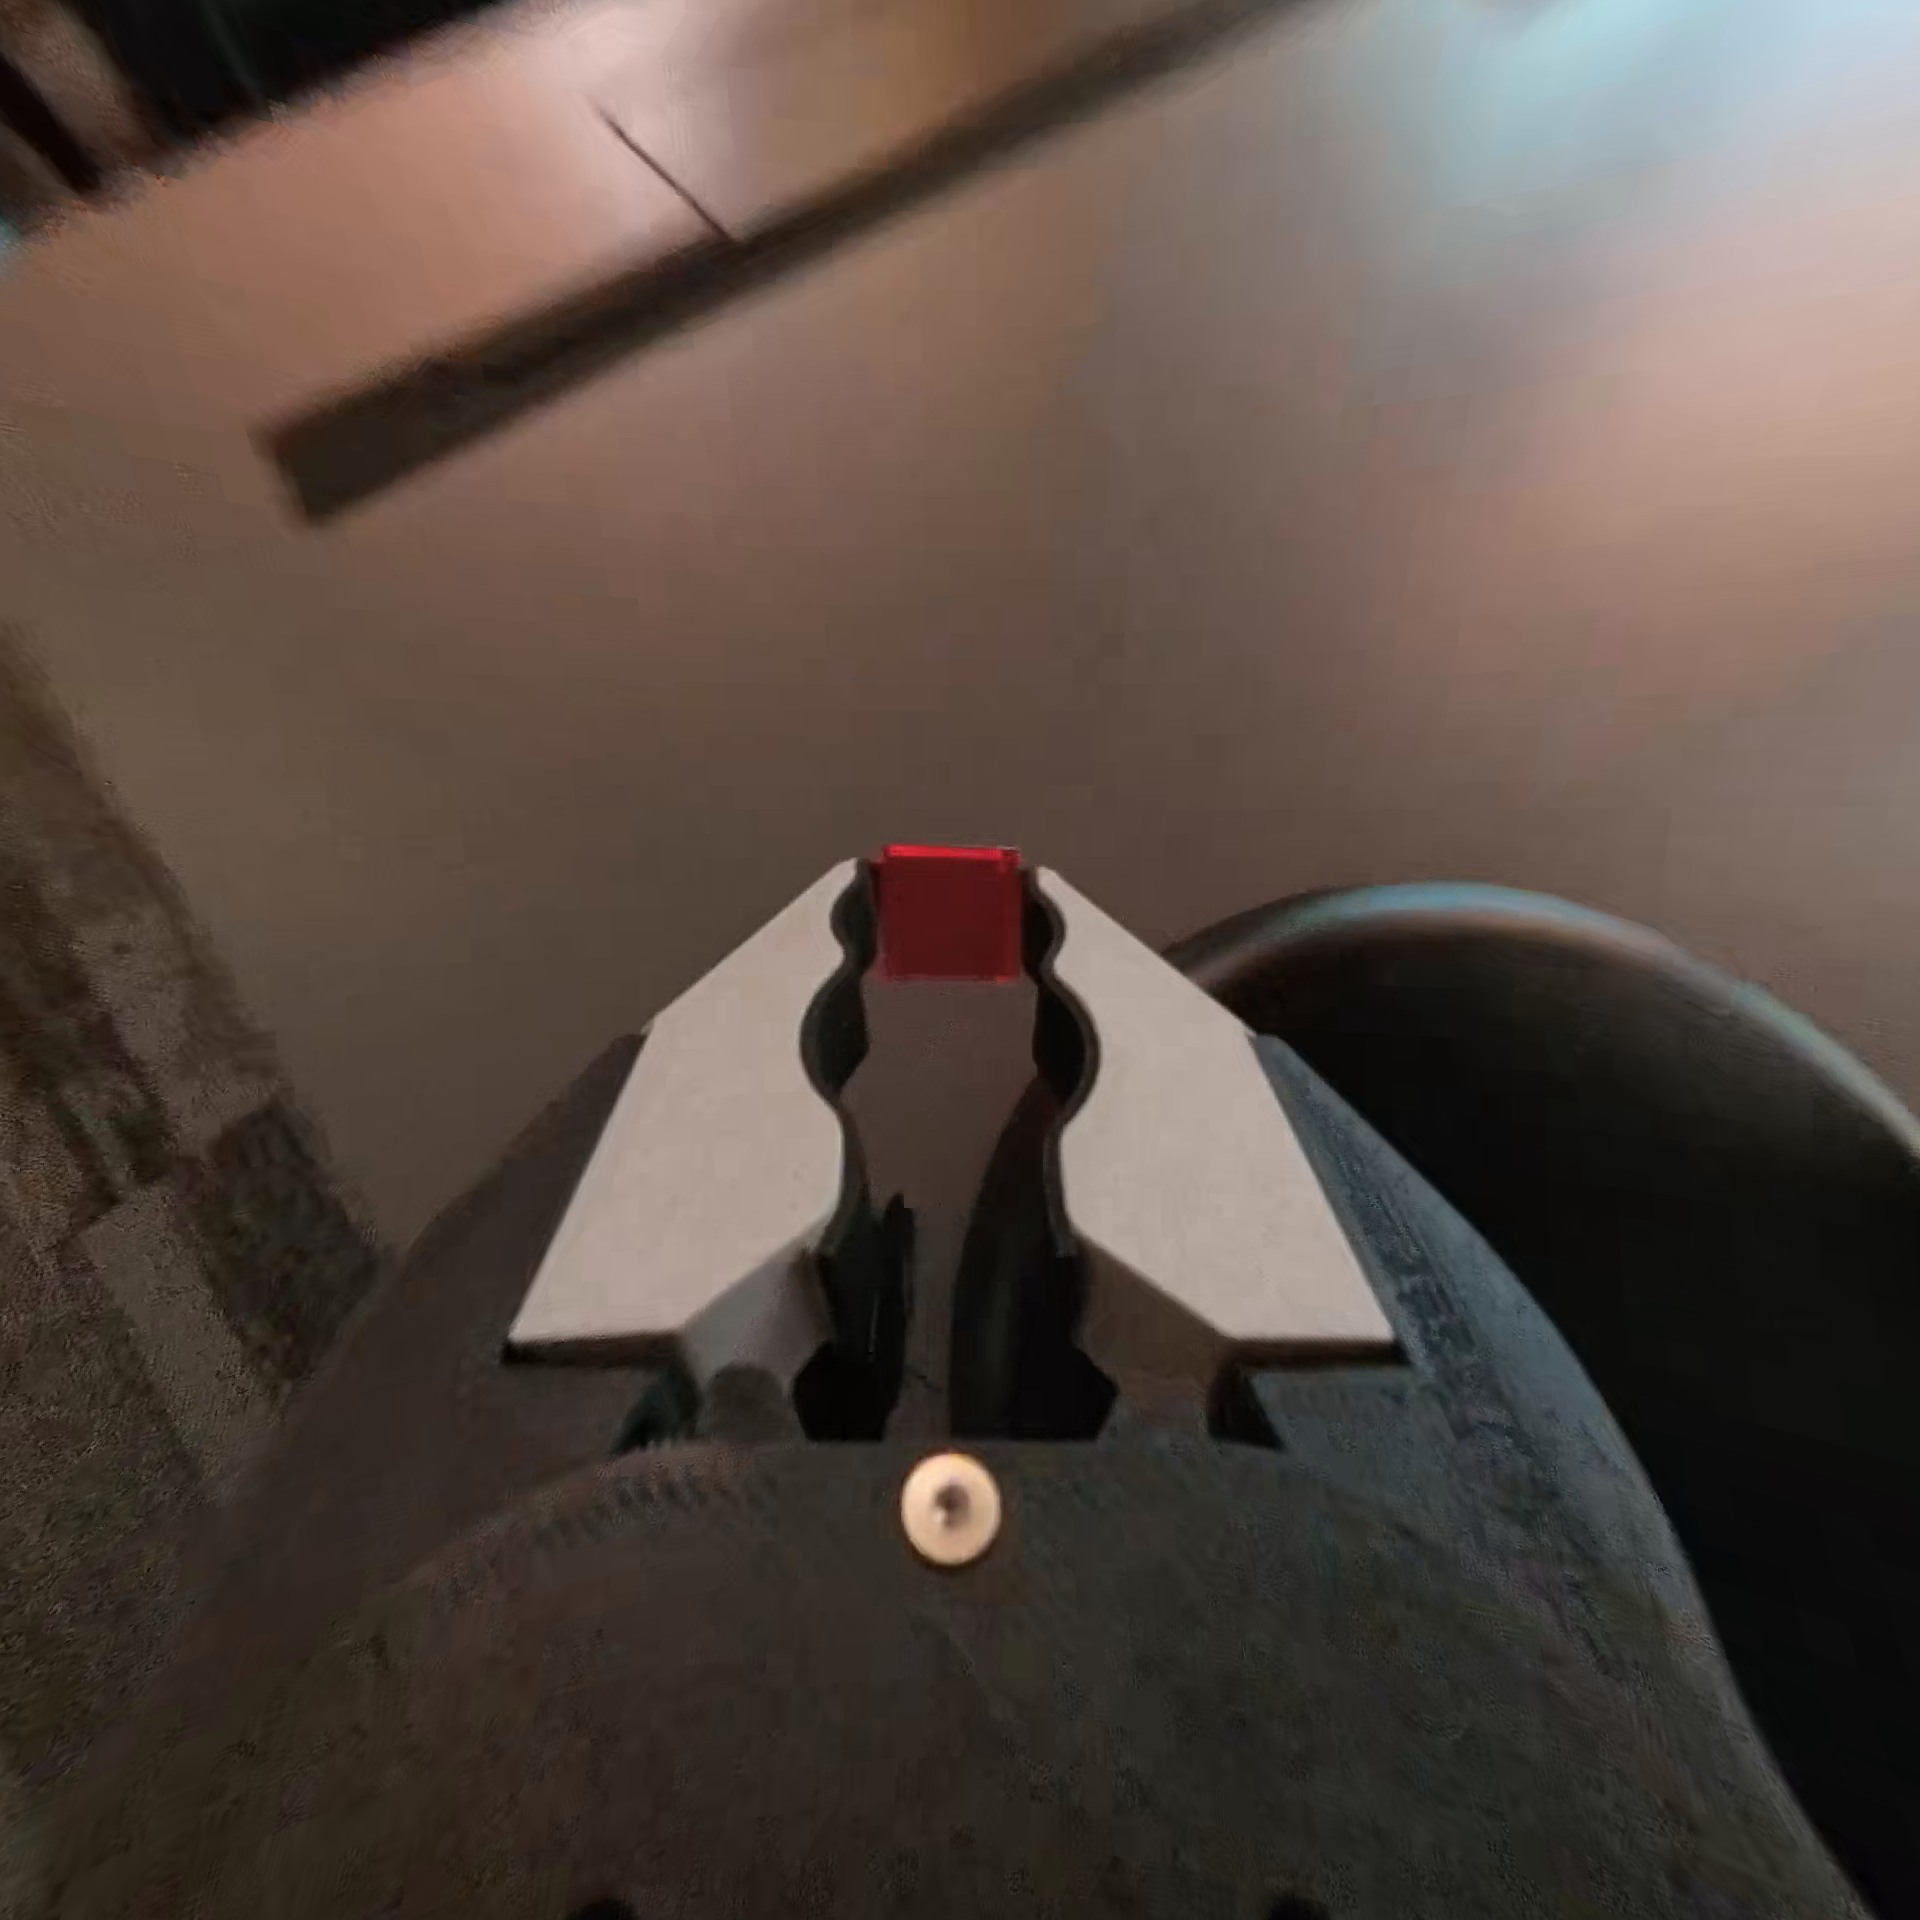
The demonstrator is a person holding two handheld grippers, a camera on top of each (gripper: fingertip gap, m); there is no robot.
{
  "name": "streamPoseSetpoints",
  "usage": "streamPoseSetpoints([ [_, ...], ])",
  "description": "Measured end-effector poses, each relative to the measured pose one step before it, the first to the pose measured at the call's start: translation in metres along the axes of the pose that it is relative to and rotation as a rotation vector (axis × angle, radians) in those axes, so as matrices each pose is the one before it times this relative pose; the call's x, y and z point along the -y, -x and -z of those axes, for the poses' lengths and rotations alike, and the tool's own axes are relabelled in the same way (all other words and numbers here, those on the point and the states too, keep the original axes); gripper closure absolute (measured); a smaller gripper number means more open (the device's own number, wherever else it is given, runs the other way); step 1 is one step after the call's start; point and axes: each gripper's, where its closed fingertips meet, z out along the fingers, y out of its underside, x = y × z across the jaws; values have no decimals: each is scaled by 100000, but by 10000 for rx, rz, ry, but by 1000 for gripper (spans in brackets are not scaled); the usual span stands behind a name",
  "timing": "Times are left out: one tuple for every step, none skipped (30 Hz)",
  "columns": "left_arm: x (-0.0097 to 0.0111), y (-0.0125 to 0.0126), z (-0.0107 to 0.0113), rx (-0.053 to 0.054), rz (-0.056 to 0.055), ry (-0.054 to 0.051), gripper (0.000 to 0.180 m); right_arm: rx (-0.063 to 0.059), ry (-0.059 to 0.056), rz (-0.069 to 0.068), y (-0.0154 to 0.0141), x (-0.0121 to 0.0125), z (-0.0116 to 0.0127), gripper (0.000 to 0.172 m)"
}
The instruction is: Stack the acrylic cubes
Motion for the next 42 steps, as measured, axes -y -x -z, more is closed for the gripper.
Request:
streamPoseSetpoints([
  [595, 906, 2576, 415, 242, -1013, 154, -39, -98, -50, -81, 558, -564, 128],
  [789, 872, 2810, 496, 144, -1004, 153, -36, -121, -111, -7, 658, -617, 129],
  [1039, 553, 2950, 392, 76, -978, 154, 36, -168, -174, 194, 764, -662, 131],
  [1344, 243, 3009, 344, -53, -979, 154, 148, -217, -221, 471, 876, -723, 131],
  [1479, -74, 2956, 280, -164, -846, 154, 288, -275, -241, 786, 948, -782, 132],
  [1615, -376, 2785, 210, -190, -742, 154, 468, -321, -218, 1152, 976, -846, 132],
  [1757, -732, 2588, 83, -230, -707, 154, 610, -312, -170, 1418, 865, -917, 132],
  [1797, -1141, 2322, -102, -245, -629, 154, 591, -235, -172, 1392, 668, -1016, 132],
  [1794, -1300, 2014, -145, -286, -538, 154, 516, -116, -201, 1261, 407, -1115, 133],
  [1735, -1254, 1711, -69, -344, -462, 154, 543, -7, -247, 1263, 188, -1176, 133],
  [1674, -1373, 1422, -157, -395, -401, 154, 663, 102, -313, 1410, -14, -1231, 133],
  [1610, -1484, 1162, -216, -473, -372, 154, 769, 230, -352, 1483, -224, -1268, 133],
  [1525, -1408, 924, -145, -528, -349, 155, 840, 323, -376, 1478, -372, -1293, 133],
  [1336, -1450, 643, -197, -563, -257, 155, 914, 392, -387, 1487, -494, -1274, 133],
  [1117, -1564, 417, -291, -633, -192, 155, 877, 481, -336, 1377, -622, -1241, 133],
  [998, -1555, 221, -285, -673, -229, 154, 733, 527, -204, 1127, -721, -1157, 131],
  [1005, -1507, 97, -289, -603, -333, 154, 449, 485, -82, 755, -723, -1034, 125],
  [883, -1414, -40, -330, -413, -338, 154, 174, 406, 31, 377, -695, -865, 114],
  [562, -1171, -181, -274, -205, -157, 154, 123, 306, 152, 331, -583, -650, 108],
  [319, -954, -296, -214, -100, -37, 154, 102, 193, 175, 300, -440, -422, 108],
  [205, -798, -317, -176, -57, -4, 154, 70, 142, 124, 235, -360, -216, 109],
  [229, -640, -285, -87, -43, -37, 154, 92, 172, 74, 218, -404, -76, 115],
  [326, -585, -242, -64, -50, -112, 154, 66, 204, 49, 137, -441, 12, 124],
  [295, -647, -256, -124, -29, -105, 154, -35, 218, 50, -25, -484, 81, 130],
  [172, -695, -276, -178, -31, -53, 154, -82, 194, 68, -112, -447, 123, 132],
  [56, -637, -281, -160, -53, 4, 154, -48, 125, 87, -38, -343, 198, 135],
  [63, -476, -251, -75, -86, -17, 154, -60, 71, 140, -46, -243, 297, 145],
  [35, -383, -248, -51, -58, -34, 154, -97, 93, 199, -113, -233, 386, 145],
  [37, -463, -295, -131, 60, -66, 154, -82, 153, 218, -153, -256, 486, 146],
  [14, -331, -251, -48, 113, -48, 149, -158, 167, 240, -394, -221, 655, 146],
  [-80, 132, -150, 214, 117, 20, 140, -320, 156, 323, -837, -115, 943, 146],
  [-217, 180, -42, 130, 163, 123, 136, -430, 189, 456, -1237, -55, 1198, 146],
  [-301, 180, 19, 36, 274, 168, 133, -543, 300, 532, -1643, -117, 1331, 146],
  [-354, 253, 99, 29, 328, 177, 131, -557, 500, 571, -1954, -356, 1239, 146],
  [-337, 355, 185, 83, 297, 147, 130, -257, 721, 626, -1772, -730, 976, 146],
  [-294, 386, 255, 113, 230, 95, 130, 90, 873, 608, -1383, -1065, 648, 146],
  [-269, 360, 265, 106, 172, 82, 131, 231, 905, 486, -1166, -1251, 338, 146],
  [-290, 333, 247, 104, 144, 101, 131, 399, 806, 414, -805, -1168, 61, 146],
  [-261, 325, 228, 124, 128, 102, 131, 569, 593, 438, -357, -878, -124, 146],
  [-232, 322, 223, 136, 112, 89, 132, 604, 389, 394, -131, -603, -202, 147],
  [-187, 270, 230, 126, 103, 73, 133, 676, 286, 248, 113, -451, -223, 146],
  [-151, 215, 215, 102, 115, 47, 134, 649, 249, 74, 154, -382, -224, 146],
])
